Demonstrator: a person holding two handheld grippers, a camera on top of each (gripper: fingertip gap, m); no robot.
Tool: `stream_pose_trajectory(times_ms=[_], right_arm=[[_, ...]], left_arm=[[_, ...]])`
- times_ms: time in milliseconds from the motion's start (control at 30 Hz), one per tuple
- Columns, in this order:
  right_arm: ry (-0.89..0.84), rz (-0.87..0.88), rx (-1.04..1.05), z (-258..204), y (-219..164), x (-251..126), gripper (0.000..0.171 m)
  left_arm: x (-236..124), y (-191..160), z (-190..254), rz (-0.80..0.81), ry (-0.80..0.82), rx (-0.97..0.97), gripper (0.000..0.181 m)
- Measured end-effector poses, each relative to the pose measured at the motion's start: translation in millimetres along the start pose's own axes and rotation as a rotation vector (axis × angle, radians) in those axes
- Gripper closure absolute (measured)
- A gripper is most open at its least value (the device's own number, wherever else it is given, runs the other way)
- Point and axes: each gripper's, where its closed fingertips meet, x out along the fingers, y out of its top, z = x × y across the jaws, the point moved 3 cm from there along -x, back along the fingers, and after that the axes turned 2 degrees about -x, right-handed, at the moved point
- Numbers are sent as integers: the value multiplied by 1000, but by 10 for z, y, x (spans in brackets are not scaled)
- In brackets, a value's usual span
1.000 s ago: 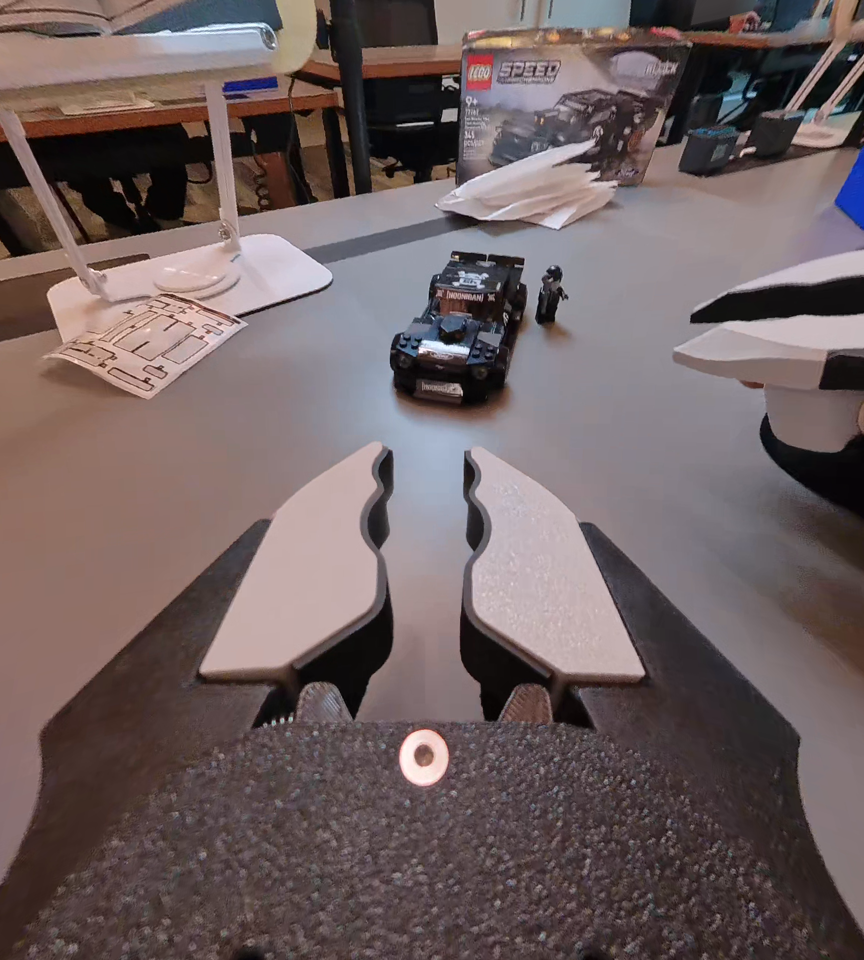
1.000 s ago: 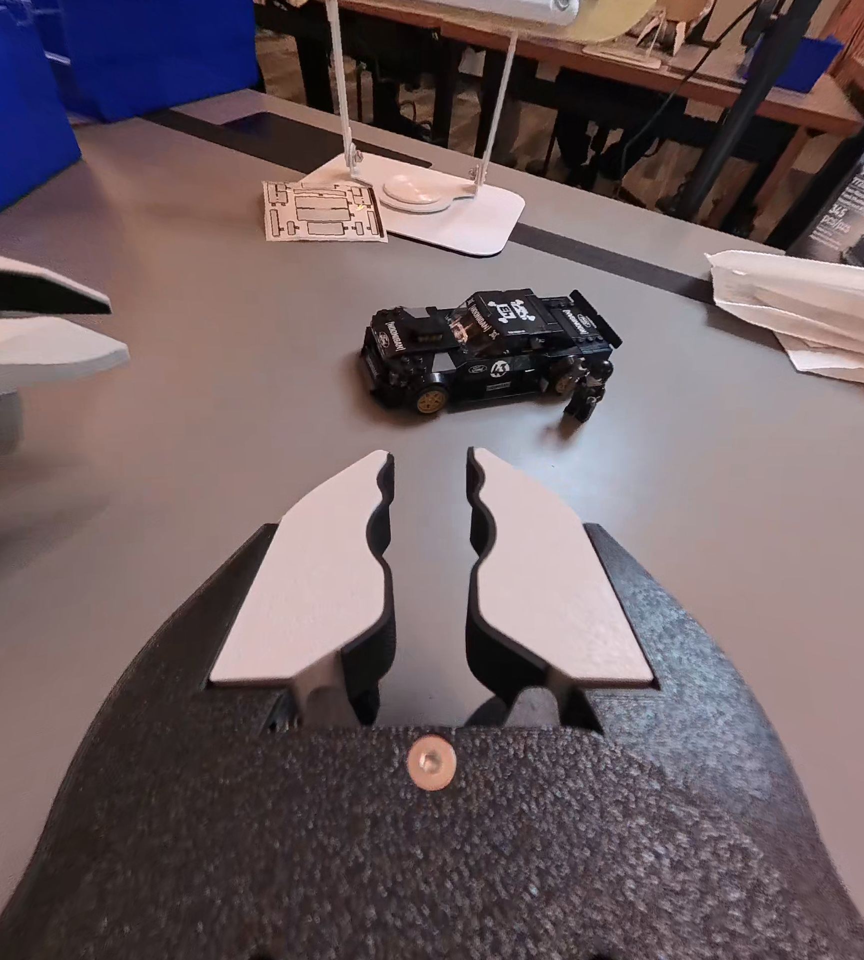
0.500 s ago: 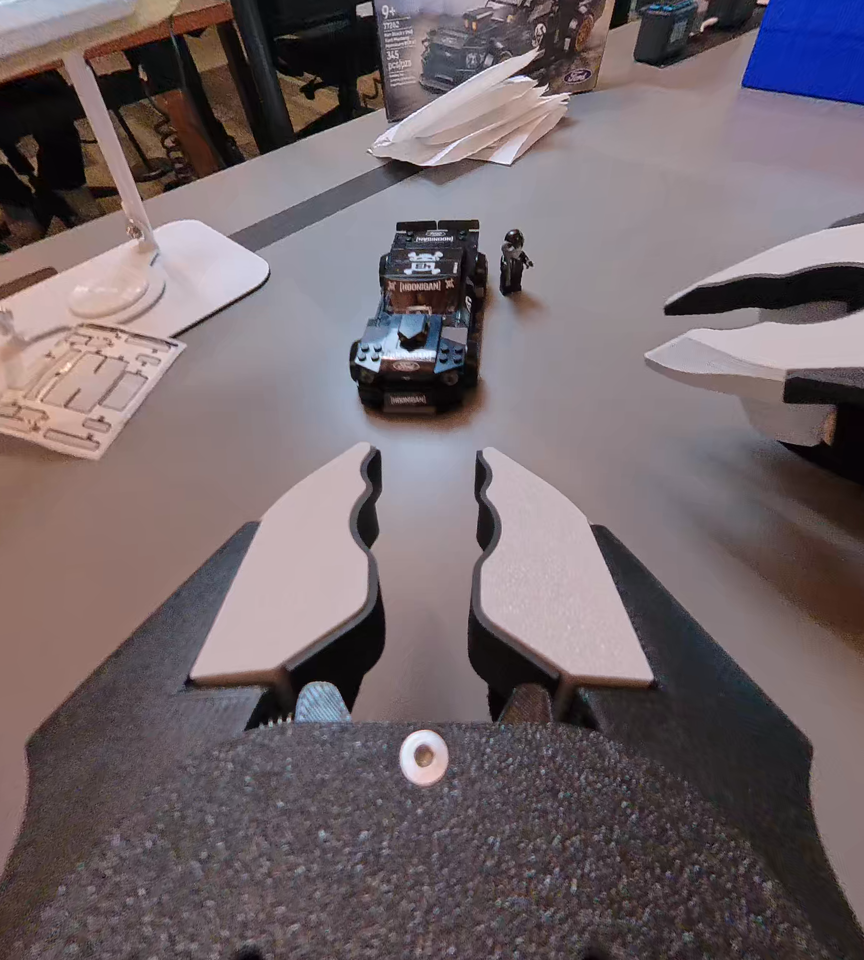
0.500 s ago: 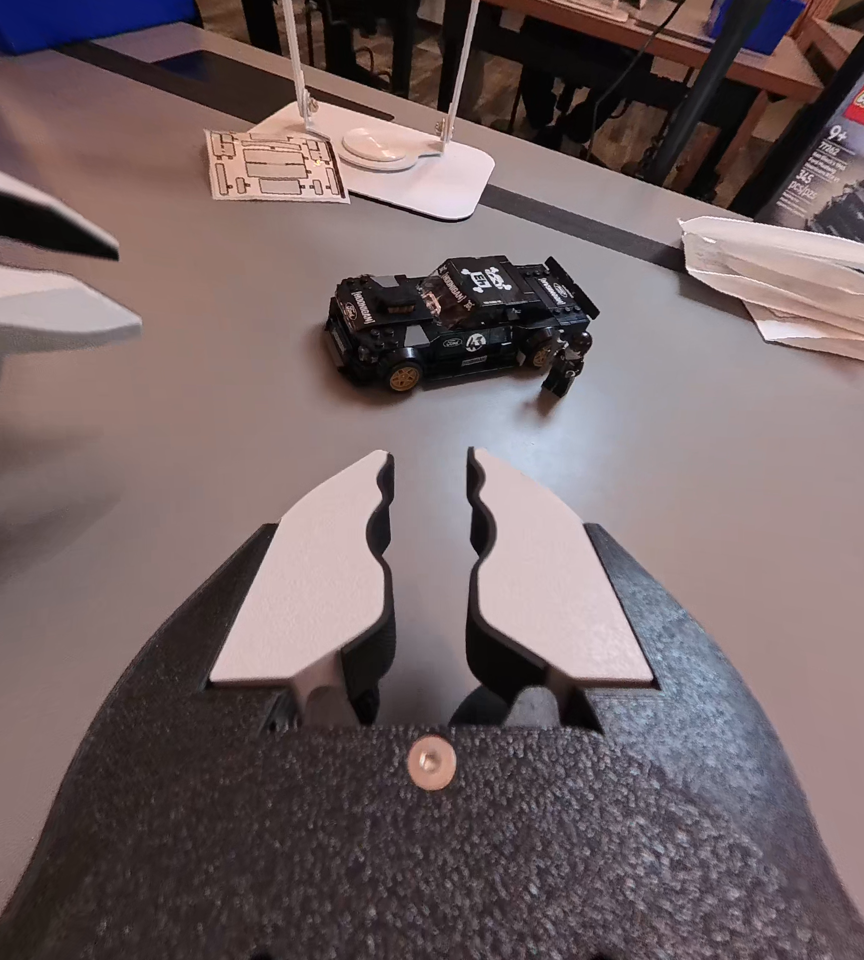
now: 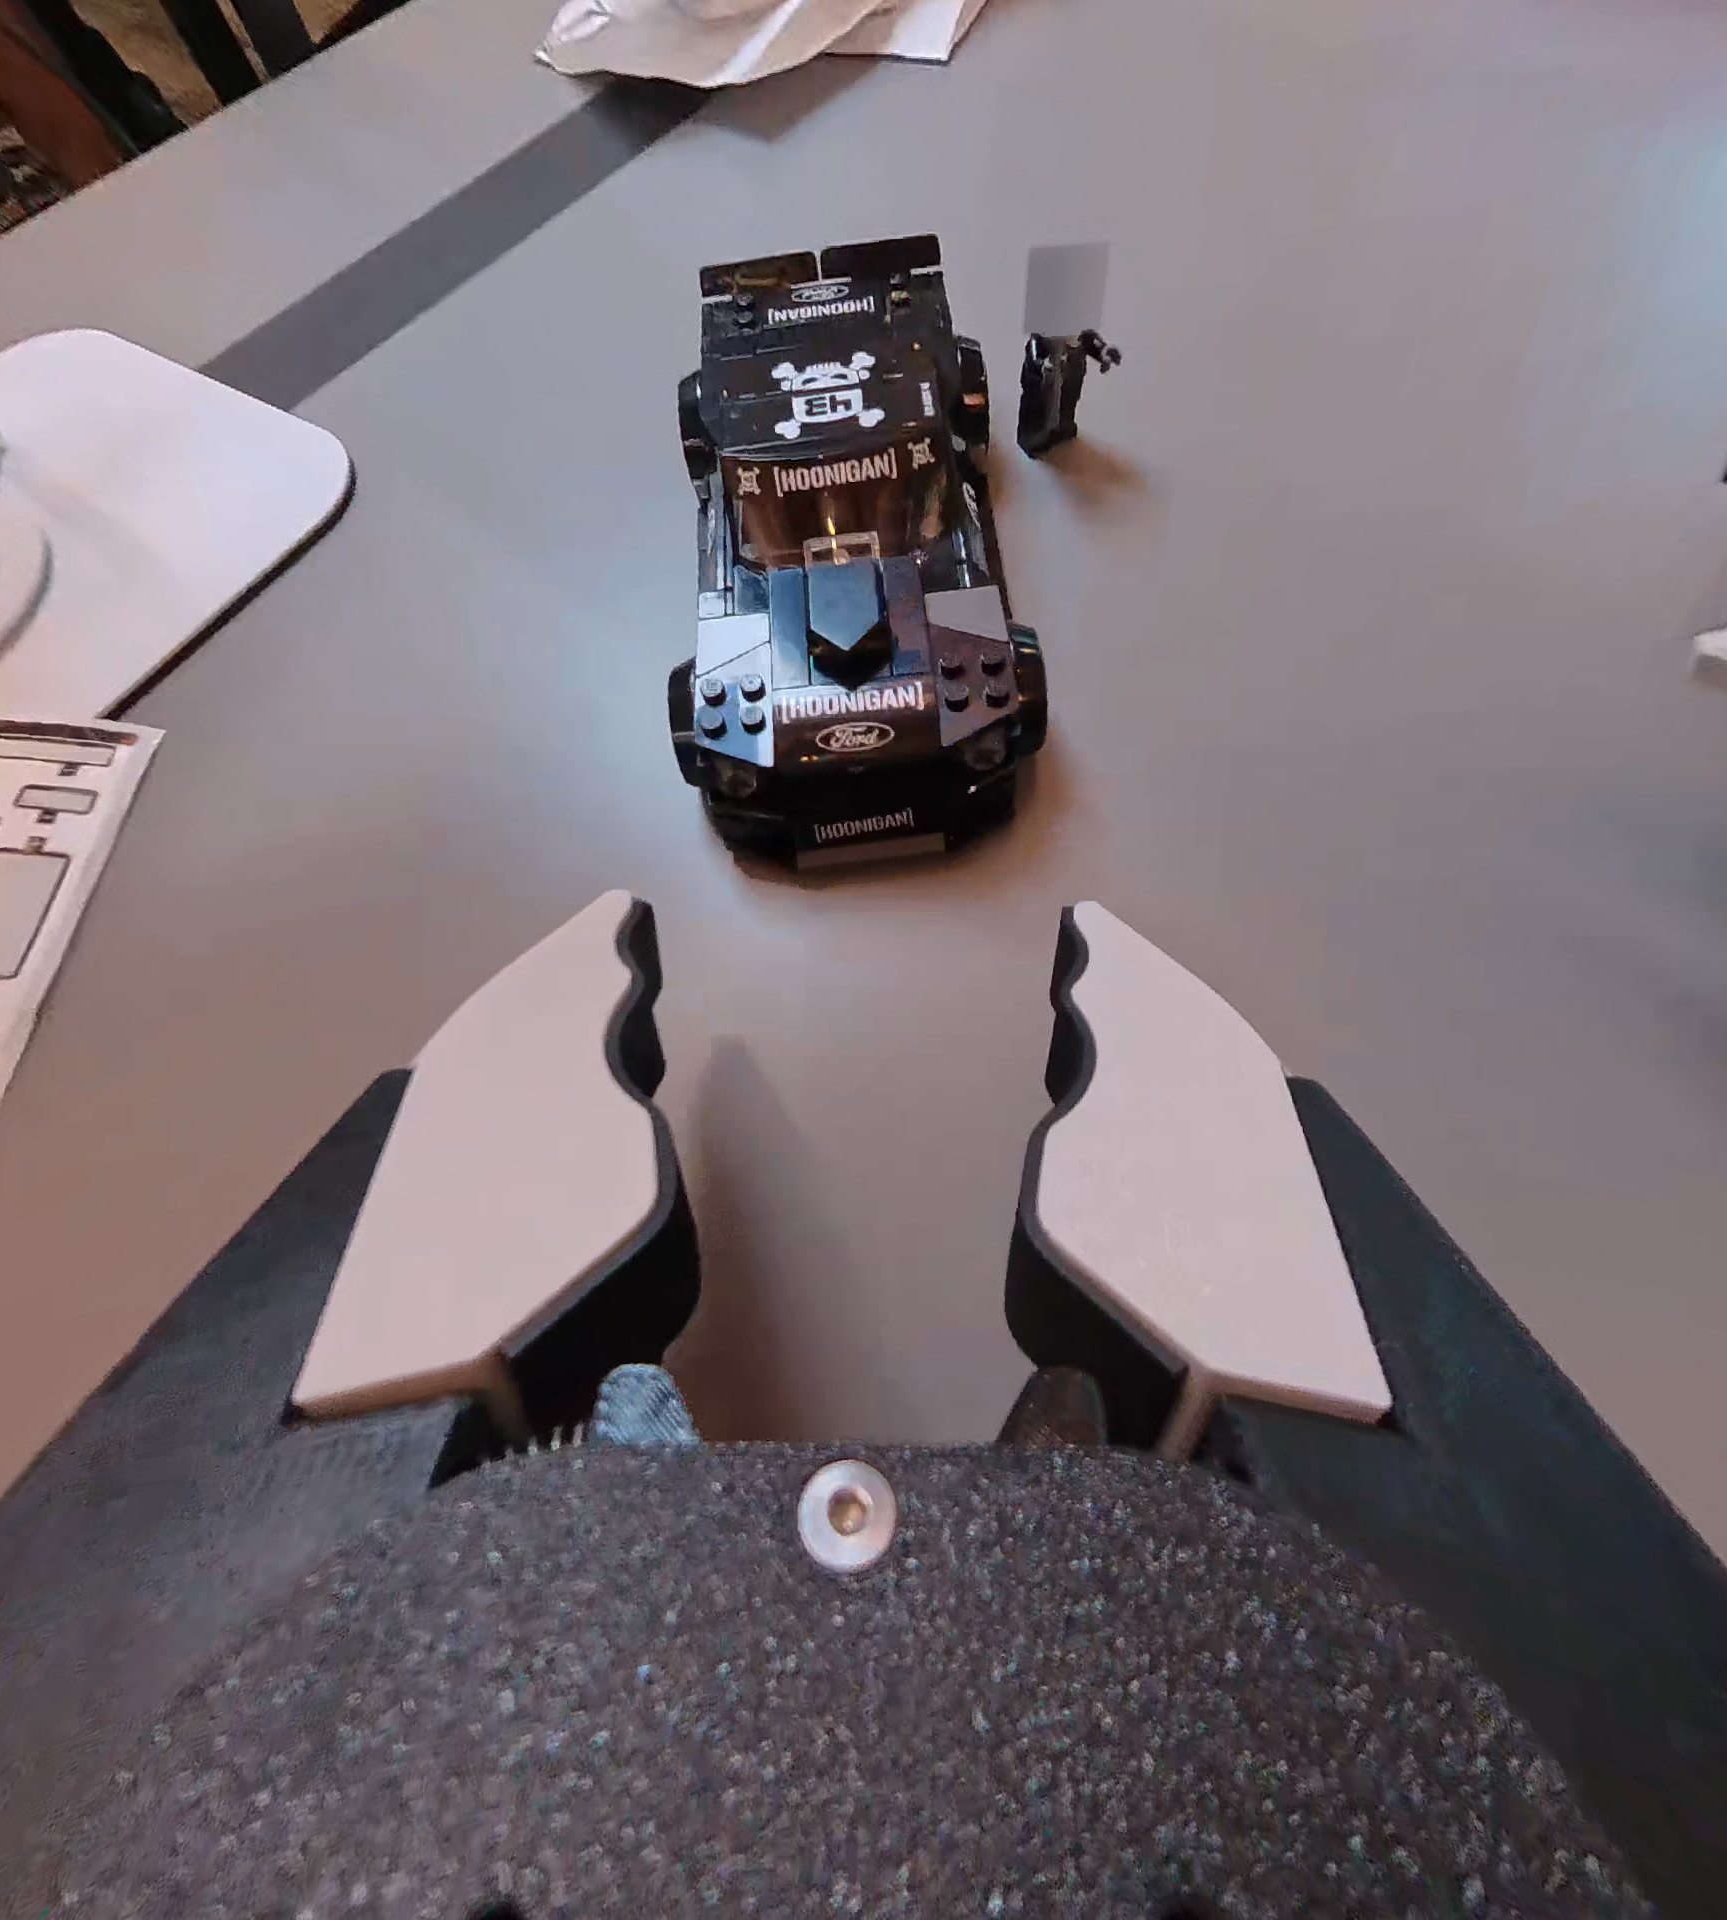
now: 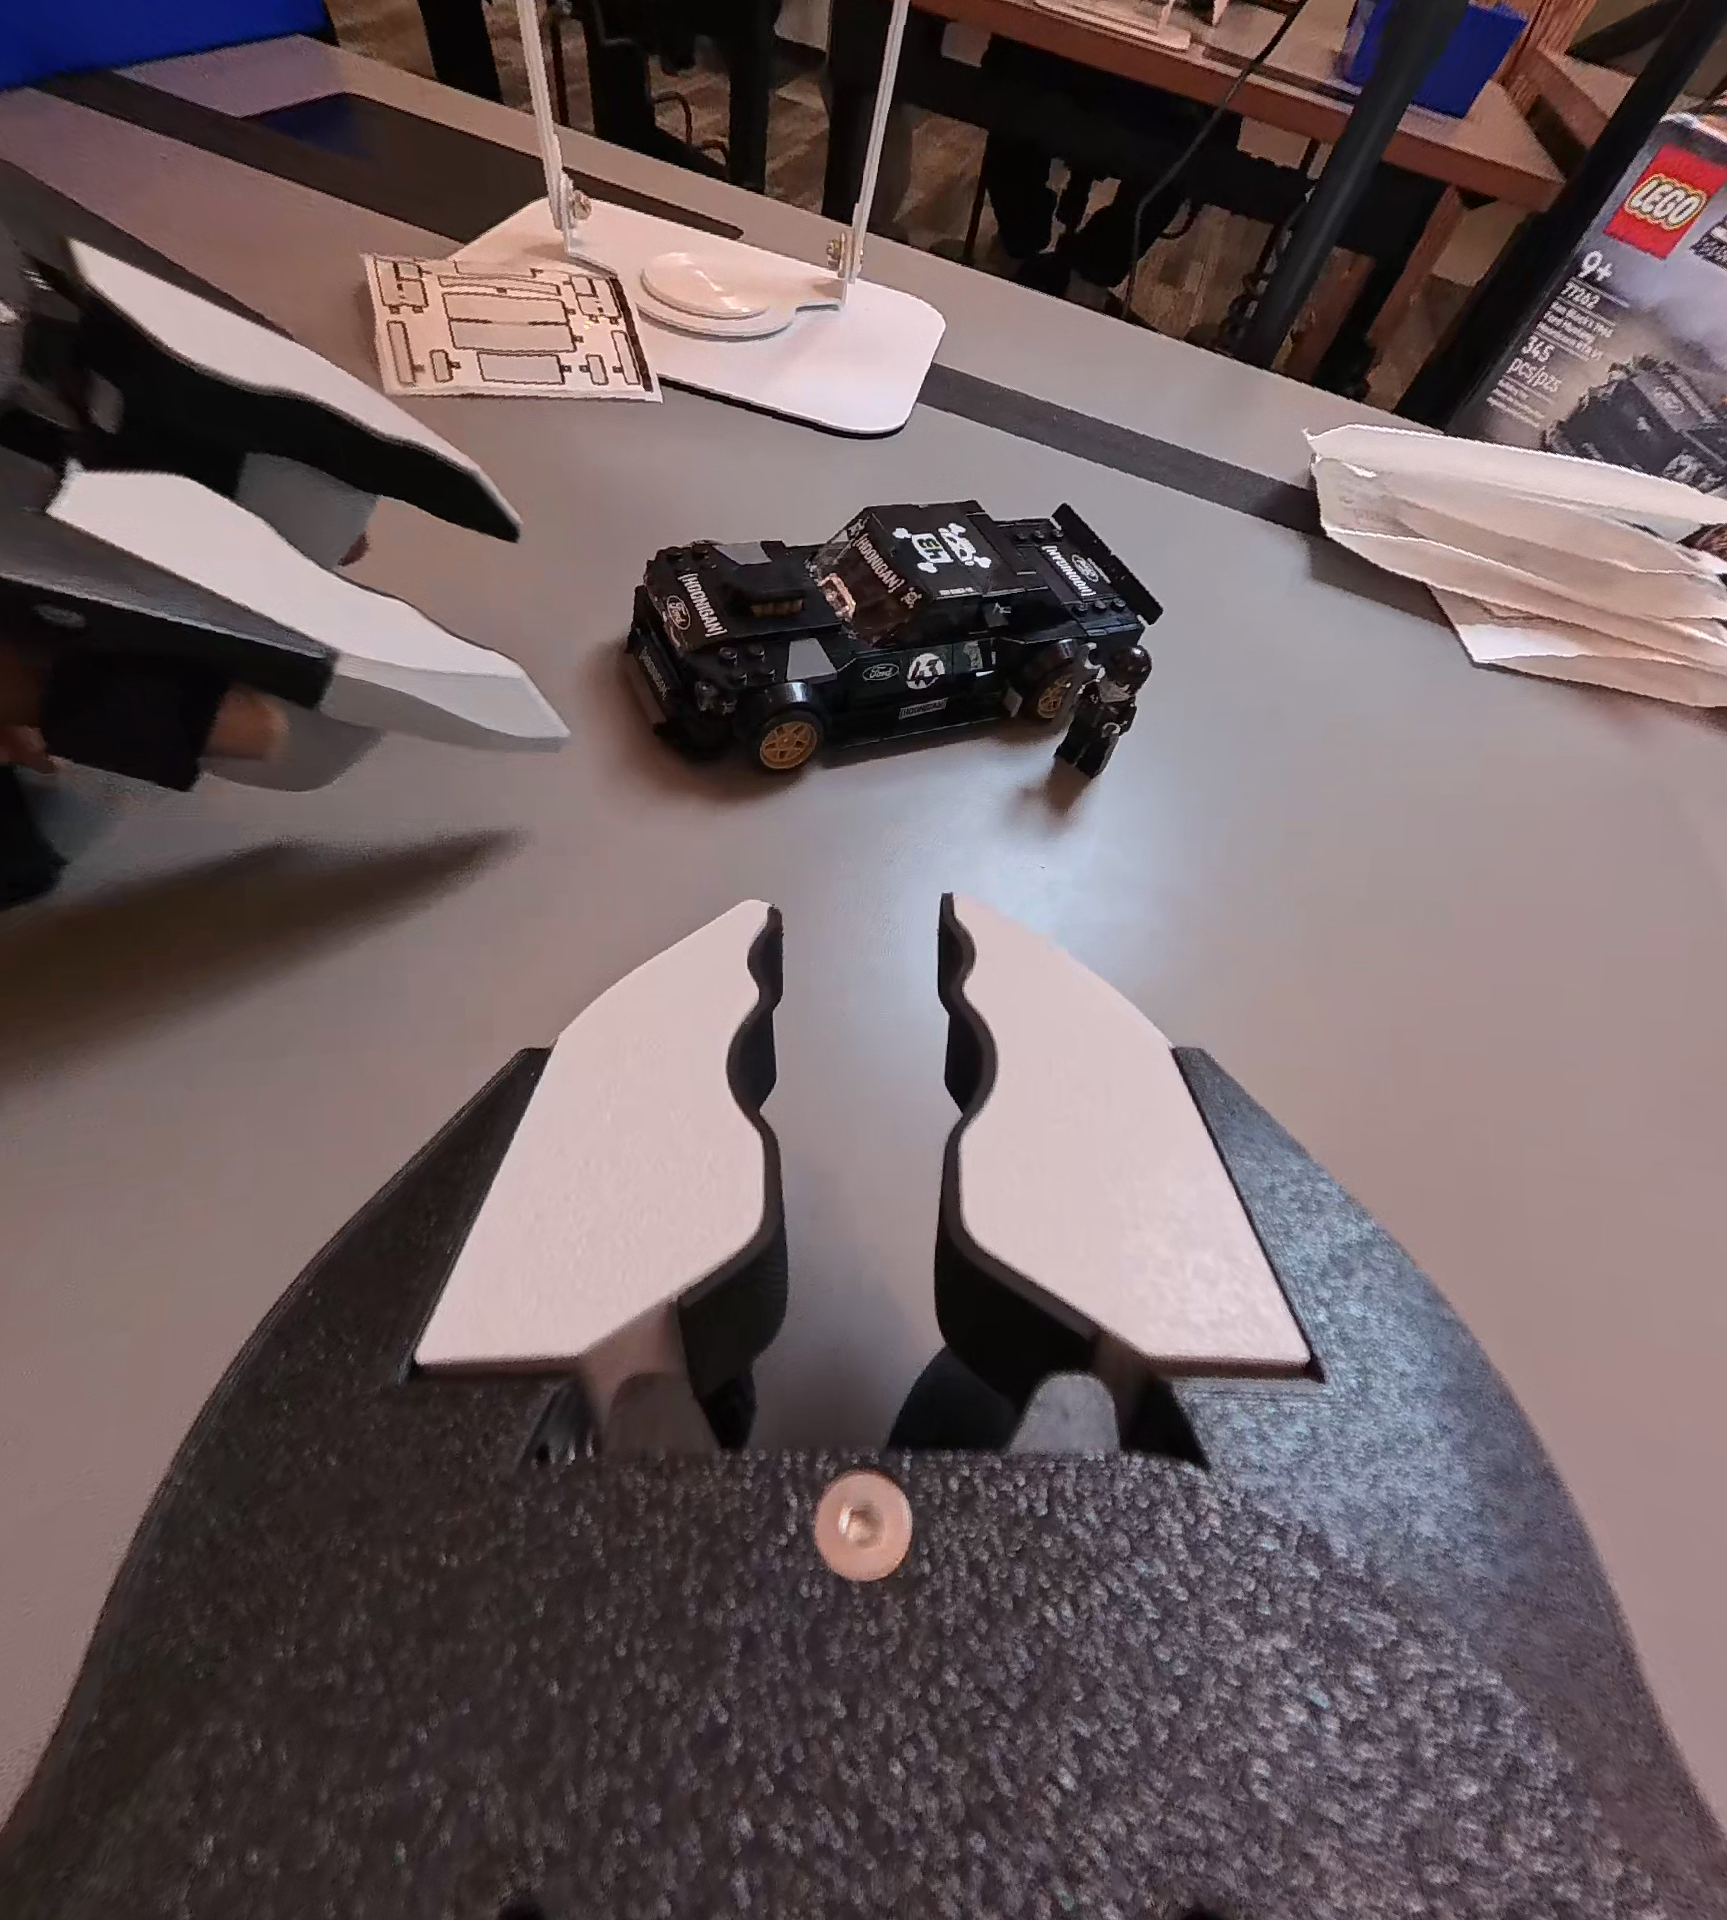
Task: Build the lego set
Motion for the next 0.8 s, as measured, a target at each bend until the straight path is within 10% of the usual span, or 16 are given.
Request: stream_pose_trajectory(times_ms=[800], right_arm=[[-20,-103,123,29,9,42,139]], left_arm=[[452,201,200,-51,-192,50,99]])
